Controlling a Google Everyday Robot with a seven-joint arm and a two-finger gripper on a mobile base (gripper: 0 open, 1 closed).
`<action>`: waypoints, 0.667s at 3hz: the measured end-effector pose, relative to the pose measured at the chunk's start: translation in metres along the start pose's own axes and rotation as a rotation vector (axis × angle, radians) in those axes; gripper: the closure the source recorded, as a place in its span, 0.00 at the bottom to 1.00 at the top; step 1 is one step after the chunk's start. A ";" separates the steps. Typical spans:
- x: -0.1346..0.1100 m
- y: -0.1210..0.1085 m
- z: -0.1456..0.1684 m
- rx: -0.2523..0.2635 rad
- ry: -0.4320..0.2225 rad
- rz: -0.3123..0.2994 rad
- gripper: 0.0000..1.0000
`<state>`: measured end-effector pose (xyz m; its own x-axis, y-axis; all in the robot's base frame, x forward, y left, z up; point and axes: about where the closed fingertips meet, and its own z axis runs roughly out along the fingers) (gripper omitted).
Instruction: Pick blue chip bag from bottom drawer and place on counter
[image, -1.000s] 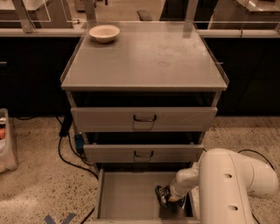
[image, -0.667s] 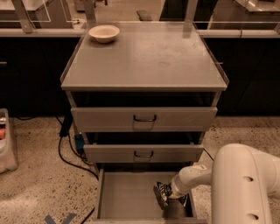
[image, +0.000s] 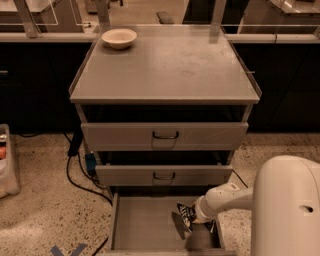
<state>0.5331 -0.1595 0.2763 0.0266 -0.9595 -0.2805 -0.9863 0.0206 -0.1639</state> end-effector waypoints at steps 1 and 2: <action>-0.014 -0.001 -0.025 -0.003 -0.001 -0.023 1.00; -0.045 -0.014 -0.083 0.040 -0.008 -0.078 1.00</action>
Offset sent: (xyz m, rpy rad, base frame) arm 0.0091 0.0312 0.1812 -0.0106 -0.1446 0.1055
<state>0.5324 -0.1403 0.3692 0.1041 -0.9564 -0.2730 -0.9740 -0.0424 -0.2227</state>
